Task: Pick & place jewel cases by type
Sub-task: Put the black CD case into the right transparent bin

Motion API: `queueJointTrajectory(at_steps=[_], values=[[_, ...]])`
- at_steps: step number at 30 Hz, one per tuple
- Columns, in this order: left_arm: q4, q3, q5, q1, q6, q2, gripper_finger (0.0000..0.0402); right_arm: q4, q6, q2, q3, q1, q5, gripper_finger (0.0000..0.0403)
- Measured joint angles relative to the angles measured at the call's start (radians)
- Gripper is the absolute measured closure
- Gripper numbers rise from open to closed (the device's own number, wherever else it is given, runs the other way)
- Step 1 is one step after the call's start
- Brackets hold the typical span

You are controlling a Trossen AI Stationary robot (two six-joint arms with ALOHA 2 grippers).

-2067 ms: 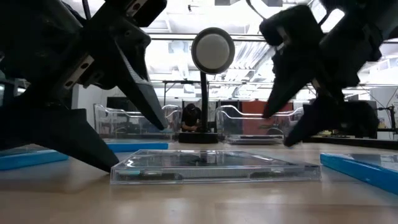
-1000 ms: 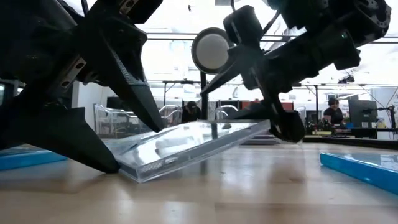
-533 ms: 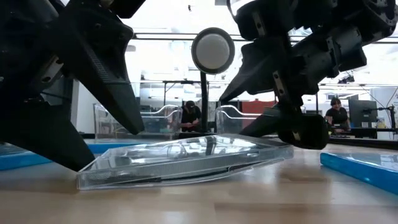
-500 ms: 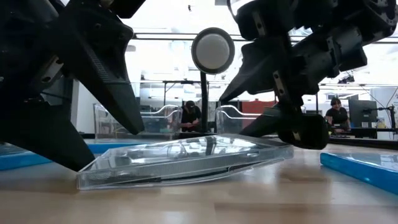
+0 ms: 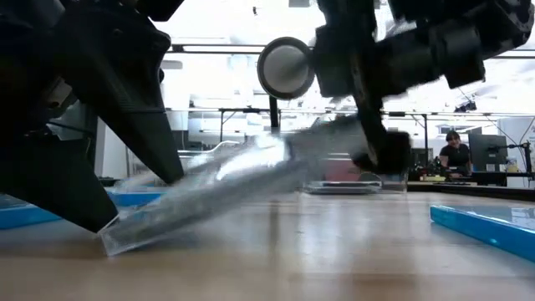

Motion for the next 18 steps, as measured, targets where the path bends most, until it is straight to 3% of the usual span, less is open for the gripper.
queueJointTrajectory(at_steps=[6,18], values=[[0.008,0.000,-0.002,0.000,0.015,0.001,0.0147,0.134,-0.019,0.001,0.009,0.001,-0.029,0.0201],[0.007,0.000,0.000,0.000,0.027,0.001,0.0147,0.035,-0.032,0.000,0.007,0.001,-0.050,0.0253]])
